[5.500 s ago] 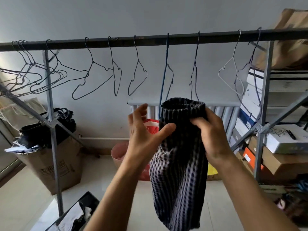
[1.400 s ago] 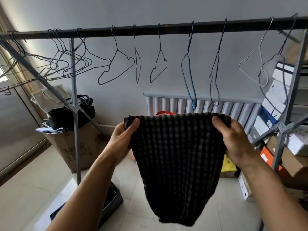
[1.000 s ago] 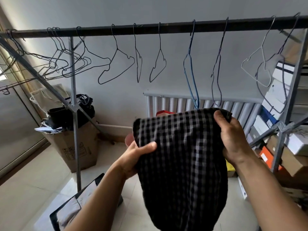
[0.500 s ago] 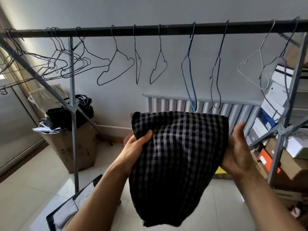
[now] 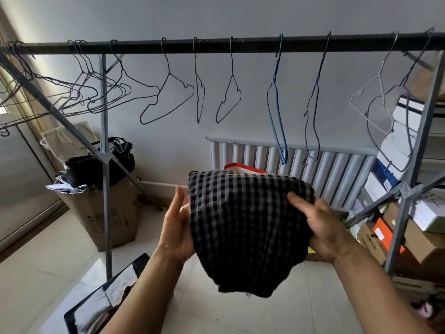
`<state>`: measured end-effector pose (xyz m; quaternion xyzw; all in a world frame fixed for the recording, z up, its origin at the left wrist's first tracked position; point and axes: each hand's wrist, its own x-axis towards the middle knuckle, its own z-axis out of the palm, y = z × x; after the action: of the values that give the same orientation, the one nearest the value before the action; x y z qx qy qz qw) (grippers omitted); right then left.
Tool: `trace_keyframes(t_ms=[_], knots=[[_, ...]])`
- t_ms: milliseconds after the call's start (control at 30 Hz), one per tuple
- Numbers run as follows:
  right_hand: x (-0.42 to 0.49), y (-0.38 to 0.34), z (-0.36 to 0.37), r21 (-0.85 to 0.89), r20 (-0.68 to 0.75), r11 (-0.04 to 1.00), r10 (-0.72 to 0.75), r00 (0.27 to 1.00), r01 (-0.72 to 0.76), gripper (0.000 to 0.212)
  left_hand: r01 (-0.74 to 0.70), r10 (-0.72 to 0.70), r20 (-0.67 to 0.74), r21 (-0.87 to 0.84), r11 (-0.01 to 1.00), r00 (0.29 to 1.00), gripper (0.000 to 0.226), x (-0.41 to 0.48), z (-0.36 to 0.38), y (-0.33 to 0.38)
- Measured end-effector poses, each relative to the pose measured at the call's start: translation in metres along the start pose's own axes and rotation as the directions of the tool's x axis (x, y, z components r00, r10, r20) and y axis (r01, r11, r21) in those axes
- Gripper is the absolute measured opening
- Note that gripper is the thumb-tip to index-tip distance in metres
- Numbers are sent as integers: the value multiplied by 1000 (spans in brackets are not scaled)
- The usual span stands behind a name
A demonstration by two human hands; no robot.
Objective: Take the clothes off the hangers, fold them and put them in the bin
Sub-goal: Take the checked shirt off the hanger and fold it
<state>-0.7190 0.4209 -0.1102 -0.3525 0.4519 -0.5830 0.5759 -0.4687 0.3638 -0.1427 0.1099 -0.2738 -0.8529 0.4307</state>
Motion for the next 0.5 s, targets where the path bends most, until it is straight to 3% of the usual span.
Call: trace_keyframes(t_ms=[100,200,300,367,433,500], knots=[[0,-5,8,-15,-64,1000,-23,998,22,23,4,46,-143,327,945,989,37,1,-2,-5],[4,-9,7,-41,-126,998,-43,991,38,22,17,174,-262,596,803,949,43,7,7,-7],[11,-2,0,-198,-239,977,-130,962,83,21,-81,383,-288,699,711,878,54,7,21,-5],[14,3,-1,-279,-315,954,-200,928,111,12,-152,424,-267,666,730,865,75,6,25,-3],[15,6,3,-231,-360,963,-221,906,143,29,-211,454,-210,669,712,866,87,5,25,-3],[17,8,1,-177,-385,973,-208,899,149,74,-243,493,-163,713,658,855,74,2,26,-5]])
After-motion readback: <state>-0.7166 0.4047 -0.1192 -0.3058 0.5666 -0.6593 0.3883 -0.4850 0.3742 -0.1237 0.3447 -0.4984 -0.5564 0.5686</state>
